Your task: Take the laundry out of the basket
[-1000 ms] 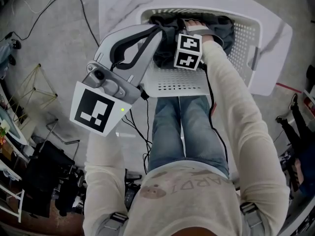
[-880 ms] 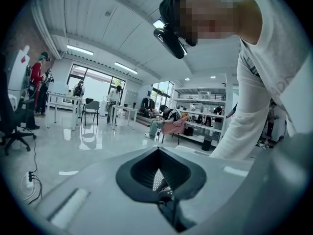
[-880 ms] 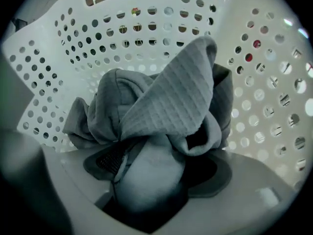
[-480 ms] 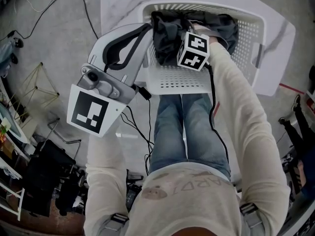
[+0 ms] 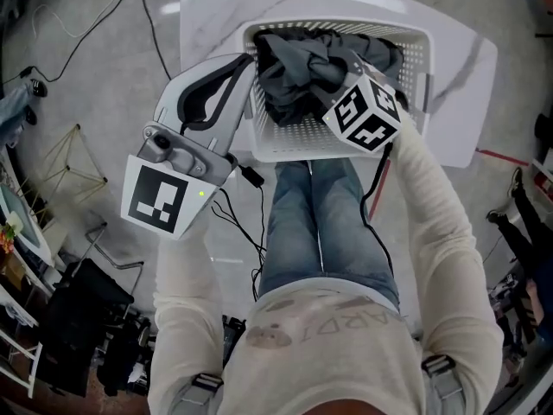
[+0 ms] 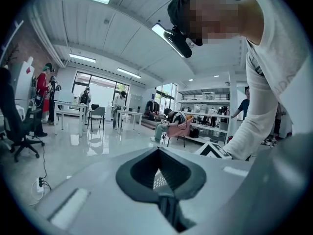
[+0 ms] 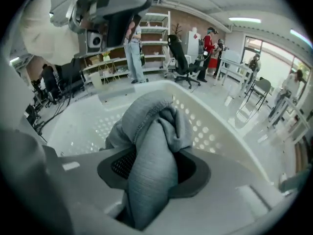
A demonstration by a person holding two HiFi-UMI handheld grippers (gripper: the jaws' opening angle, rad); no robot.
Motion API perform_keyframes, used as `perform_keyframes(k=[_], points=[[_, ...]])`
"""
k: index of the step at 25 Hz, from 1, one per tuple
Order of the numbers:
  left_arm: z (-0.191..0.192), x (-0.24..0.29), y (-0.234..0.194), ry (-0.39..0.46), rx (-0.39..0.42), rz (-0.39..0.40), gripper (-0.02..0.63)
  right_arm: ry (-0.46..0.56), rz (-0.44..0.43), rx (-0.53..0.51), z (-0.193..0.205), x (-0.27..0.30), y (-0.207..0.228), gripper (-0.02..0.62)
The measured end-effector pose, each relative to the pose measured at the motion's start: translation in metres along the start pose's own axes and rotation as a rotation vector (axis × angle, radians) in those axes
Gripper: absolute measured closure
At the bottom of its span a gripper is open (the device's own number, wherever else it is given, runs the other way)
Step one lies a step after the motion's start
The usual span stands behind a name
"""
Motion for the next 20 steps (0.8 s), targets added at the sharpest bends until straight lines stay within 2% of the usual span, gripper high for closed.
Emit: perform_keyframes(k=[16, 20], points=[[-0.123, -0.036, 0.062, 0.104, 0.102, 0.001, 0.606, 0.461, 0.113, 0.308, -0.031, -0.221, -0.025, 0.408], [-0.148, -0.047, 0.082, 0.121, 0.122, -0.003, 0.606, 0.564, 0.156, 0.355, -0.033, -0.27, -0.028, 0.408]])
Point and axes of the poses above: the fingertips, and each gripper's own axes: x forward along the fingers, y to its right, z out of its underside, the point moved 7 cm from there along -x, backward along the fingers, and after that the axes turned 8 degrees about -y, right-handed, at the moved point
